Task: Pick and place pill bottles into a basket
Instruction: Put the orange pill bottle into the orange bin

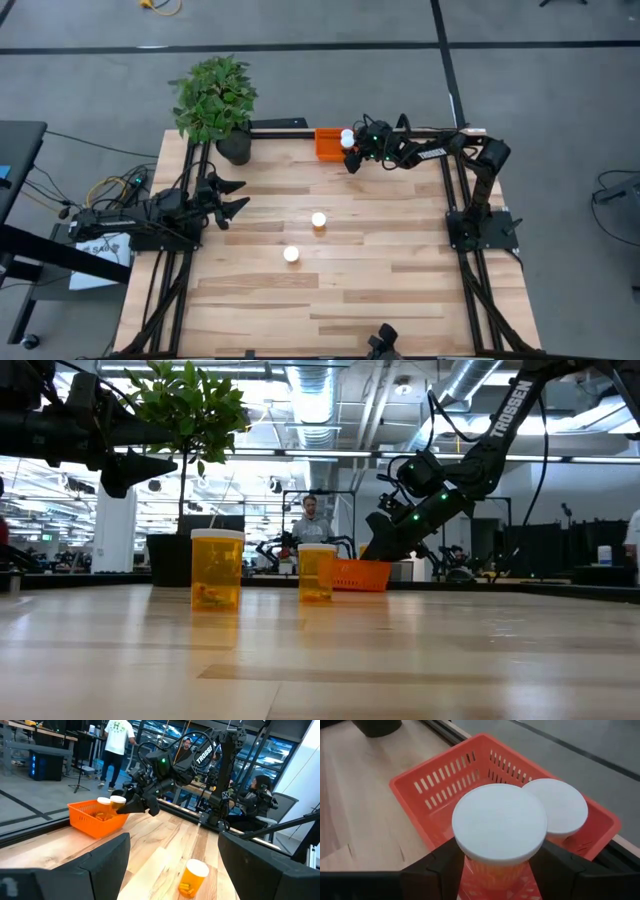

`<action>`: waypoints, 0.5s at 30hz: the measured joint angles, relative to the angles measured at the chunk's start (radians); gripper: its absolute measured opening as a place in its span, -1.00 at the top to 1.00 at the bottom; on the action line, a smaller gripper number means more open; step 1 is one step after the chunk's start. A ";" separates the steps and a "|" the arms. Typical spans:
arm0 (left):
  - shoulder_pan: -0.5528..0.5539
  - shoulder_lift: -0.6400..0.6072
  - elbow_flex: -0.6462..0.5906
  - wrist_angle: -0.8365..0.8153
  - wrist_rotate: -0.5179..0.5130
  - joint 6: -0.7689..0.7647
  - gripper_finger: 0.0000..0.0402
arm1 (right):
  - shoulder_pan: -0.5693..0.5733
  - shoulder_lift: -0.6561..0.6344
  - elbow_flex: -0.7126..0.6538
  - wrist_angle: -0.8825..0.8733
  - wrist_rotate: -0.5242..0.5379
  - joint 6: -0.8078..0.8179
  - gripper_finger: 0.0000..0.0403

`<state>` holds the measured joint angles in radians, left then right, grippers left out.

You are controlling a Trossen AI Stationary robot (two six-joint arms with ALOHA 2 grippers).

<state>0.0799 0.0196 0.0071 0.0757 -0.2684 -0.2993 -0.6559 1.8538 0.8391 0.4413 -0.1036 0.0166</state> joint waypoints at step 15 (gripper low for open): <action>0.000 0.000 0.000 0.000 0.000 0.000 -0.46 | 0.002 0.000 0.000 0.001 0.022 -0.018 -0.06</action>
<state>0.0802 0.0195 0.0071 0.0757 -0.2684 -0.2993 -0.6544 1.8538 0.8391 0.4422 -0.0812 -0.0011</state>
